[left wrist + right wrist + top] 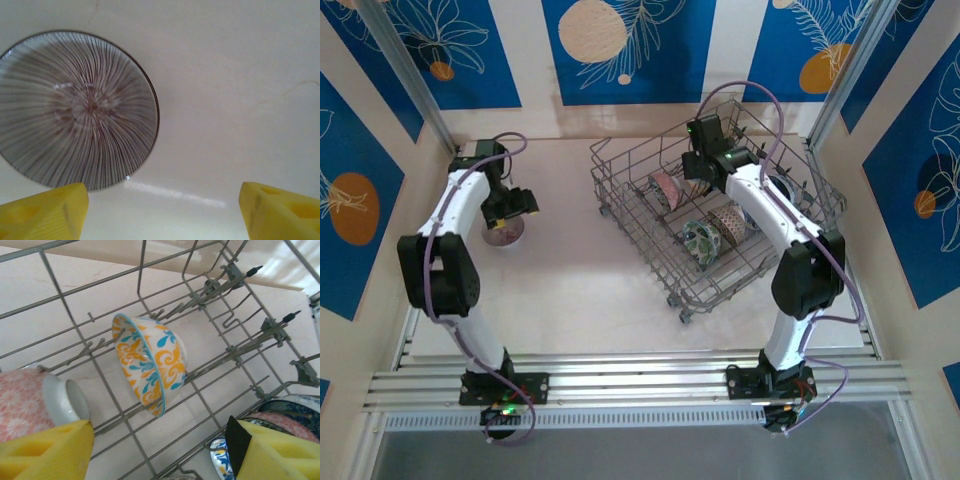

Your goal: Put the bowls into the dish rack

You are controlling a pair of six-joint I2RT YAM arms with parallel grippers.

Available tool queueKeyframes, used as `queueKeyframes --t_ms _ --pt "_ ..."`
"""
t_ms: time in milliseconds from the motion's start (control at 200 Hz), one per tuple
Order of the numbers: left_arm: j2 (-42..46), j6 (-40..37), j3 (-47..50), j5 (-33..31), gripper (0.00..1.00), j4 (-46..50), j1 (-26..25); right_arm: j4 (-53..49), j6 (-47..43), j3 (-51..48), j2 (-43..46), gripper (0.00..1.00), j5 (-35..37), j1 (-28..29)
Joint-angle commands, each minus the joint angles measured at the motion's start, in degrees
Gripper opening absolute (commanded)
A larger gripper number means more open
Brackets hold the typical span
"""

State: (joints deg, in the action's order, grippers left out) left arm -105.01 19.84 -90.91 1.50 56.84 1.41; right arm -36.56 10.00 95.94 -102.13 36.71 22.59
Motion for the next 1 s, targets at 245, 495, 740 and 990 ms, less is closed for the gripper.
queueKeyframes --t_ms 245,495,740,990 --pt "-12.43 -3.62 -10.4 -2.7 0.71 3.61 1.06 -2.65 4.79 -8.88 10.0 0.72 -4.19 -0.12" --pt "-14.76 -3.11 -8.13 -1.5 0.65 2.92 1.05 -2.98 5.62 -10.42 12.32 0.72 -5.16 -0.15" --pt "-17.52 -3.71 -9.73 -0.17 0.43 3.98 1.05 -4.14 5.56 -8.05 11.74 0.72 -6.31 0.32" --pt "-17.68 -4.49 -9.85 0.8 0.21 4.74 1.05 -4.21 5.5 -7.69 11.6 0.71 -6.9 0.7"
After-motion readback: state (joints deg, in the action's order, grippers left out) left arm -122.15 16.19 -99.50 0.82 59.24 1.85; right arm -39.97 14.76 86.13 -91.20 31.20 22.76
